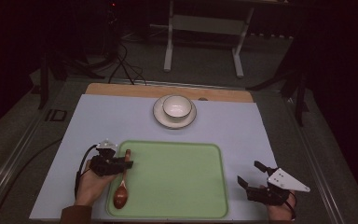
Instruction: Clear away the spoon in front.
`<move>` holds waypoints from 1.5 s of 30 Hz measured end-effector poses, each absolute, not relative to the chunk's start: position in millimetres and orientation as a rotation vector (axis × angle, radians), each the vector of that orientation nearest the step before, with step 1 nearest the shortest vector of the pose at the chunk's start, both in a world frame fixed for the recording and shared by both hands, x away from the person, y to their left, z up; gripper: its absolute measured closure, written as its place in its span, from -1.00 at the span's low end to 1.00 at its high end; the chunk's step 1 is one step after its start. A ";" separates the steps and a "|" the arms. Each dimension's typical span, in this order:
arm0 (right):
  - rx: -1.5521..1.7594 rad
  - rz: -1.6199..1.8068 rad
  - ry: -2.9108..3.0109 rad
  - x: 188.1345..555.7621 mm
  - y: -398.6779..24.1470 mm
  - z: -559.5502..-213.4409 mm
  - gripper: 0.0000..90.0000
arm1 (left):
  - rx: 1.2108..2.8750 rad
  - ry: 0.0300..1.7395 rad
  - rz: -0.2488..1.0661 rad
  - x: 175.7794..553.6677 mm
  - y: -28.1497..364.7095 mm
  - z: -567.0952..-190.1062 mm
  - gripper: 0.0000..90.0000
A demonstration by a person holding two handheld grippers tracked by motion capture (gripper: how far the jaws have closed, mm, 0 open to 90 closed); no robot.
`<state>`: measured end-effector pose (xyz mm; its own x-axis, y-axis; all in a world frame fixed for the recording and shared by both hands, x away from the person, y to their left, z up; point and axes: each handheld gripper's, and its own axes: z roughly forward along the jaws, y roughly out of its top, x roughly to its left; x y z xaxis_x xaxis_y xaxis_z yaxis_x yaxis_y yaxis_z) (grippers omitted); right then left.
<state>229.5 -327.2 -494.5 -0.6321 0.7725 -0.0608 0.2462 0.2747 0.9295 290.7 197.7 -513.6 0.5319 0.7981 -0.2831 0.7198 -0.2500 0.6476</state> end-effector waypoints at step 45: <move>0.913 1.353 2.028 228.2 -329.2 -493.6 -0.69 | 1.740 1.192 0.616 237.4 232.1 -480.8 -0.06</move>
<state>228.2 -329.2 -493.6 -0.6299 0.7743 -0.0604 0.2416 0.2693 0.9322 237.4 232.1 -480.8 0.4088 0.9084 -0.0877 0.4541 -0.1191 0.8829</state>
